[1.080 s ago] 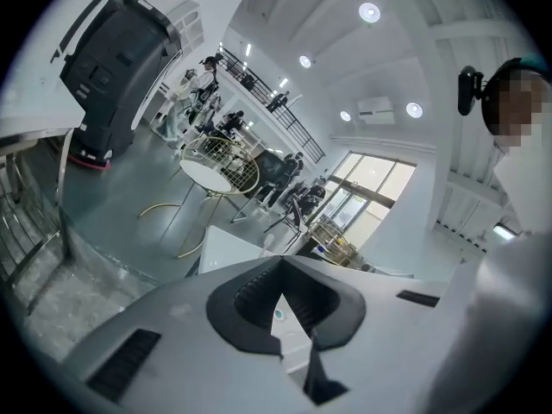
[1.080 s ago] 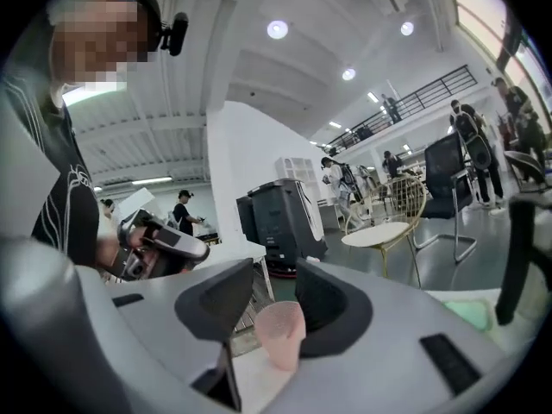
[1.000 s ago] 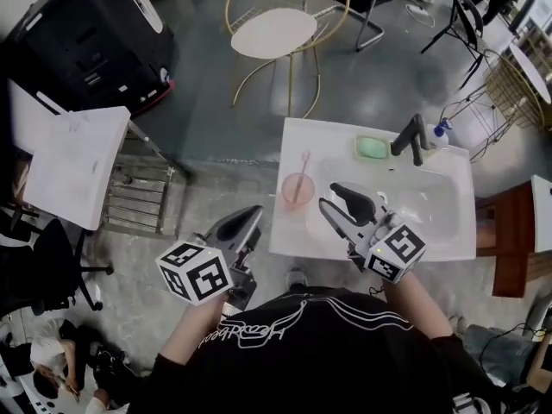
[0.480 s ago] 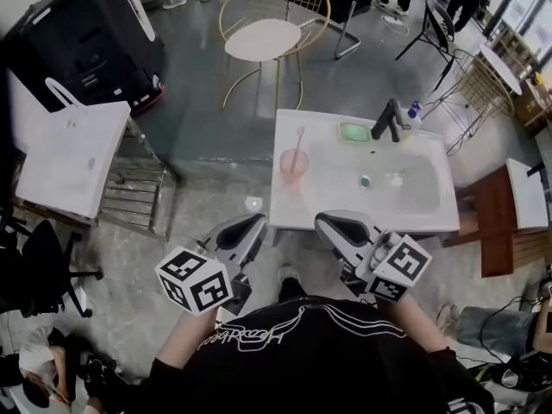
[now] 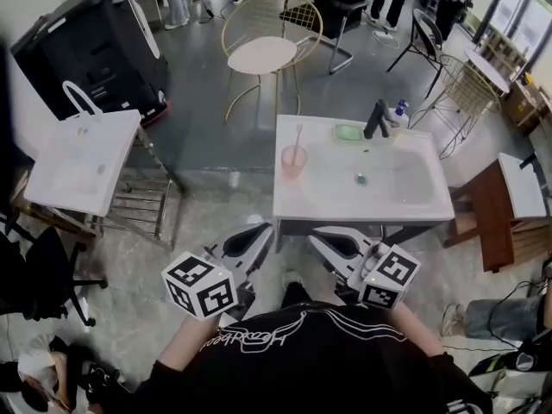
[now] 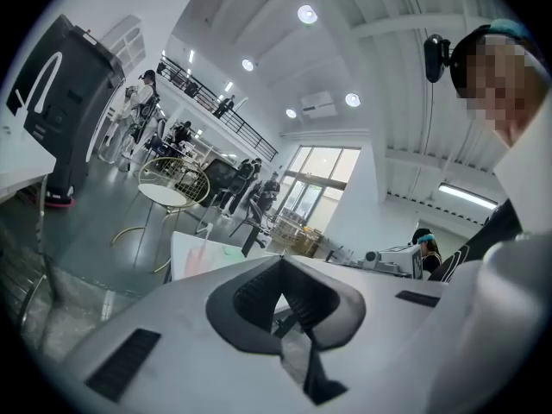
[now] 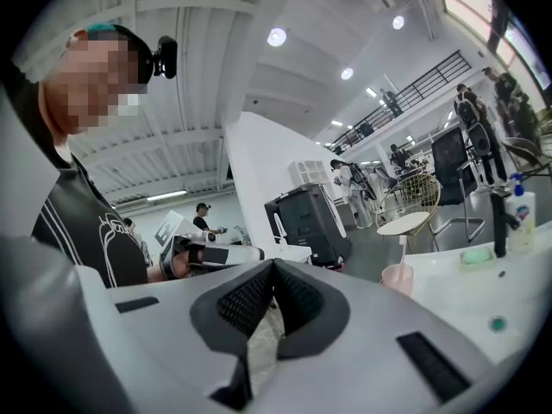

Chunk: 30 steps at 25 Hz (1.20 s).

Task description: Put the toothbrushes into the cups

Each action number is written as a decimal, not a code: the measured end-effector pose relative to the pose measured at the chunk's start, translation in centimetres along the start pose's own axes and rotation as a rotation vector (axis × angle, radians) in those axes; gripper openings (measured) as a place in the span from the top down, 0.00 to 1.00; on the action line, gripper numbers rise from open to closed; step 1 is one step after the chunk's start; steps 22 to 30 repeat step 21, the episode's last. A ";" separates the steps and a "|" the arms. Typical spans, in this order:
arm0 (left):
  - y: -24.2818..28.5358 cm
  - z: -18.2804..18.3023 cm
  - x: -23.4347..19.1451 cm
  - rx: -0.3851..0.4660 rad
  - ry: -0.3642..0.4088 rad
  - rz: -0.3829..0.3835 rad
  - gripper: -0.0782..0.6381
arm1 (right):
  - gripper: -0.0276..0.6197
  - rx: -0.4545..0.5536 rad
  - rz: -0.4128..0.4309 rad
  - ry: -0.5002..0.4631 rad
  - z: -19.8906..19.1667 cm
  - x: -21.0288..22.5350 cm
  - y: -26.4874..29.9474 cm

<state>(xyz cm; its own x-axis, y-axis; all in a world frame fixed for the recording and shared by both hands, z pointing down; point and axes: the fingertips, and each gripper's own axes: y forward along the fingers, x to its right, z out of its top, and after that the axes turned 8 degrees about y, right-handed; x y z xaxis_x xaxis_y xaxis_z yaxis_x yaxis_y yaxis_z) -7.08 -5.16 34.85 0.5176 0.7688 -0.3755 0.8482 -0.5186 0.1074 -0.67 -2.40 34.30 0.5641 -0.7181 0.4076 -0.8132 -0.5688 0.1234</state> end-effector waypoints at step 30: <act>-2.0 -3.2 1.8 -0.040 -0.024 -0.023 0.88 | 0.92 0.059 -0.028 0.096 -3.4 -2.0 -1.8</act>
